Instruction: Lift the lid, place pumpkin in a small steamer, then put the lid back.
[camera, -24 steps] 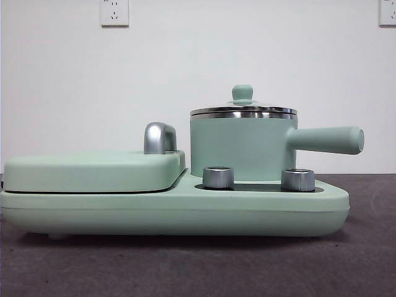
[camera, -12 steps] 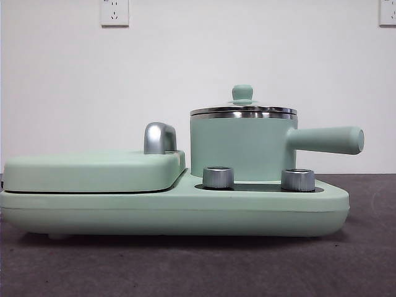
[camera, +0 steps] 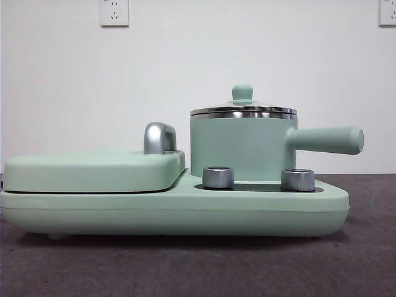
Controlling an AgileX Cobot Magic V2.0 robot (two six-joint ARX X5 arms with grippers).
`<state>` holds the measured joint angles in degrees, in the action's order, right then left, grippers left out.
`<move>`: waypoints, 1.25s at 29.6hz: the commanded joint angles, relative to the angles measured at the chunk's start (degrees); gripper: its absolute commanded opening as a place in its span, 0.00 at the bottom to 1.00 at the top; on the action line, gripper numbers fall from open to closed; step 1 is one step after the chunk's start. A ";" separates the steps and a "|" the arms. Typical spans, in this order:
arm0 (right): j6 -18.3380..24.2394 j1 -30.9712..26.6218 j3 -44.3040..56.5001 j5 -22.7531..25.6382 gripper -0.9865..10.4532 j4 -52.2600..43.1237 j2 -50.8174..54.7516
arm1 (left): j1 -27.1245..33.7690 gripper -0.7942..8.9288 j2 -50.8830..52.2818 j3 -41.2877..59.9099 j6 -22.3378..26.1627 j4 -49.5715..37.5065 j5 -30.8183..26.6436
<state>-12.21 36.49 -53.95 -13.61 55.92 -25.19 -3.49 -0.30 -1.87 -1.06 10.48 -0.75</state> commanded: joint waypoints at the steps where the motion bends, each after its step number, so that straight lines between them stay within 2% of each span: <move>1: 0.26 -2.36 0.00 -1.53 0.10 -0.79 -0.13 | 0.15 0.10 0.04 1.14 -0.04 0.31 -0.15; 4: 0.26 -8.96 2.89 -4.92 0.10 -4.28 0.37 | 0.15 0.10 0.04 1.14 -0.07 0.31 -0.13; 8: 0.26 -20.63 11.98 -7.63 0.10 -16.98 3.28 | 0.15 0.10 0.04 1.14 -0.07 0.31 -0.13; 13: 0.26 -32.09 27.06 -7.39 0.10 -37.44 9.14 | 0.15 0.10 0.04 1.14 -0.07 0.33 -0.13; 16: 0.28 -35.82 34.69 -7.34 0.10 -44.24 12.76 | 0.15 0.10 0.04 1.14 -0.07 0.31 -0.13; 19: 0.31 -36.85 40.79 -7.34 0.10 -46.80 16.33 | 0.15 0.10 0.04 1.14 -0.07 0.31 -0.13; 23: 3.67 -36.85 46.45 -4.63 0.10 -46.84 20.15 | 0.15 0.10 0.04 1.14 -0.07 0.31 -0.13; 27: 3.74 -36.85 49.51 -3.76 0.10 -46.58 22.99 | 0.15 0.10 0.04 1.14 -0.07 0.31 -0.13; 37: 4.13 -36.81 50.97 10.51 0.10 -46.69 24.98 | 0.15 0.10 0.04 1.14 -0.07 0.31 -0.13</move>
<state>-8.73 -0.38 -3.36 -3.86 9.93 -0.27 -3.49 -0.30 -1.87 -1.06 10.48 -0.75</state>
